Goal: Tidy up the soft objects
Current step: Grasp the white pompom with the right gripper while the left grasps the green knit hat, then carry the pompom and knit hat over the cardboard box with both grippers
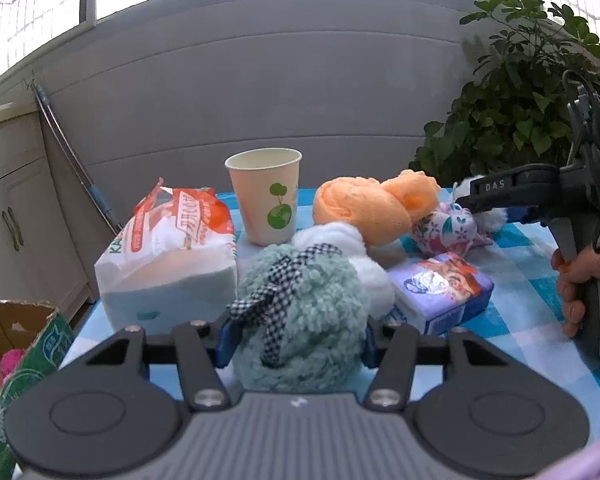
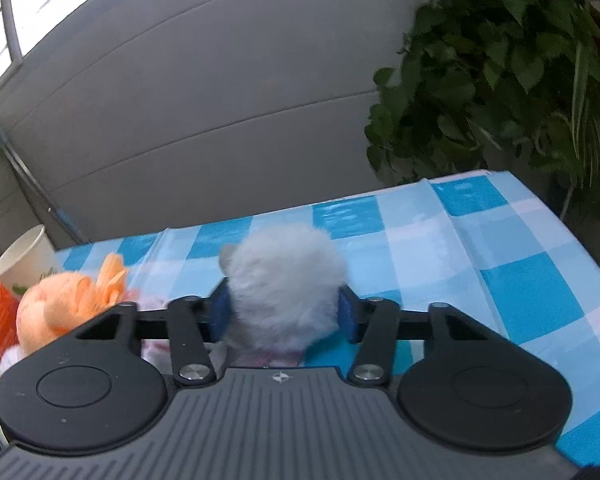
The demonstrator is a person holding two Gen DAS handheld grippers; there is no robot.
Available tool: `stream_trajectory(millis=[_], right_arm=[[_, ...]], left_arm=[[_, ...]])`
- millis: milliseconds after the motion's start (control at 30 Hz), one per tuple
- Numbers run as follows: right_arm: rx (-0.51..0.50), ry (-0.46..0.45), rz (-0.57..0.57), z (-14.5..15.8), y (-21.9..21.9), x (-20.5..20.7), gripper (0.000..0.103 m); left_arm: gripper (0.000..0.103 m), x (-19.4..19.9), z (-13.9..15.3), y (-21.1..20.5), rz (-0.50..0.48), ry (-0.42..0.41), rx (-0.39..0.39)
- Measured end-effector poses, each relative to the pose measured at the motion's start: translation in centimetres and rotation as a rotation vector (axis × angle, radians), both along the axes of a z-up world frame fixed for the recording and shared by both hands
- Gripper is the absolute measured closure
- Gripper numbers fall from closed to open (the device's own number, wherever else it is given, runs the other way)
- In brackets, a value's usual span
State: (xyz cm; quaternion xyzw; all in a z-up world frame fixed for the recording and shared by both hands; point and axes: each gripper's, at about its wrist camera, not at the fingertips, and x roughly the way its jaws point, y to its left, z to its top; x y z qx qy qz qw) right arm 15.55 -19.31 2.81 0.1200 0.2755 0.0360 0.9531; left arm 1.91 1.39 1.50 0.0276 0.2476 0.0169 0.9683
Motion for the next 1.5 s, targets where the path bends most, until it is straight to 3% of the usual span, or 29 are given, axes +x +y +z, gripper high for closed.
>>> stream_trajectory(millis=[300, 767, 1067, 1500], right_arm=[[0.062, 0.006, 0.122, -0.1, 0.6, -3.3, 0.050], [0.086, 0.028, 0.284, -0.2, 4.6, -11.6, 0.051], [0.099, 0.005, 0.289, 0.0, 5.9, -17.5, 0.051], [0.126, -0.030, 0.246, 0.3, 5.8, -21.9, 0.051]], left_arm=[[0.049, -1.1, 0.0, -0.3, -0.034, -0.003, -0.017], [0.050, -4.5, -0.1, -0.7, -0.104, 0.008, -0.048], [0.050, -7.7, -0.2, 0.0, -0.130, 0.018, -0.067], [0.051, -12.2, -0.4, -0.6, -0.085, 0.003, -0.065]])
